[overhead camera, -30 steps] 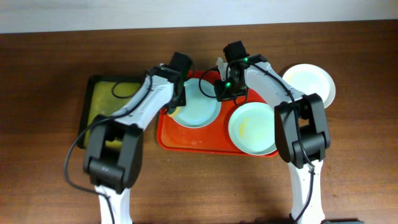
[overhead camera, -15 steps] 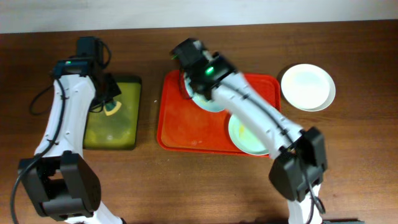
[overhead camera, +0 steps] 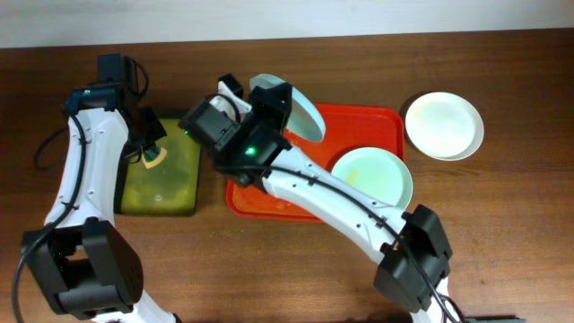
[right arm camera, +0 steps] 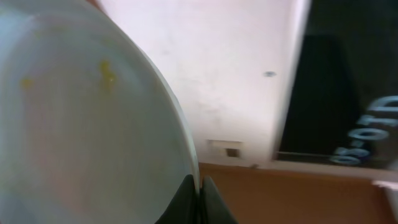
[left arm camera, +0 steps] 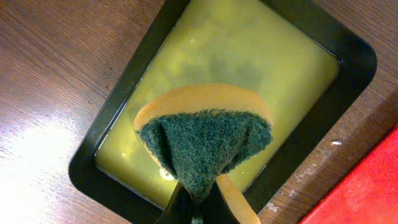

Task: Clean dirty plates on tray and stack at the side
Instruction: 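Lift the blue plate with the right gripper and stack it on the white plate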

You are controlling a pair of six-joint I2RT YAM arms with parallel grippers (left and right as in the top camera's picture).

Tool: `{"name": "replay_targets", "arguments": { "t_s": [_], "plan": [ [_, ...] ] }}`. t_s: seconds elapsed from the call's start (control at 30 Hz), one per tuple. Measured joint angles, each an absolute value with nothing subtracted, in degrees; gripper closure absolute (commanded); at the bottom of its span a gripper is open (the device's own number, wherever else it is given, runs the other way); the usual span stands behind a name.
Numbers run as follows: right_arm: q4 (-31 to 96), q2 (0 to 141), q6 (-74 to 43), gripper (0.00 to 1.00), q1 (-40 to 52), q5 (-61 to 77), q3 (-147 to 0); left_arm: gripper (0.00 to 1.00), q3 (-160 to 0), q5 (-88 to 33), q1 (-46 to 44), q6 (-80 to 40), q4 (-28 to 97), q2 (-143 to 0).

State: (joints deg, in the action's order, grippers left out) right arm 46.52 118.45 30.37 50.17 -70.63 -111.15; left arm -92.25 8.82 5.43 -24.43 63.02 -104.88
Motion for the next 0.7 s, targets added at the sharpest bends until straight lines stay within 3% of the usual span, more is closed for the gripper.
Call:
{"name": "replay_targets", "arguments": {
  "t_s": [0.1, 0.27, 0.4, 0.7],
  "plan": [
    [50.6, 118.5, 25.9, 0.96, 44.9, -55.7, -111.2, 1.00, -92.2, 8.8, 5.4, -24.4, 63.0, -104.9],
    [52.8, 118.5, 9.3, 0.96, 24.9, -15.9, -111.2, 1.00, -92.2, 8.9, 5.4, -24.4, 63.0, -104.9],
    [55.3, 118.5, 5.5, 0.96, 6.8, 10.4, -111.2, 1.00, -92.2, 8.8, 5.4, -24.4, 63.0, -104.9],
    [48.3, 118.6, -0.1, 0.96, -27.9, 17.6, -97.8, 1.00, -92.2, 8.9, 5.4, -24.4, 62.9, -104.9]
  ]
}}
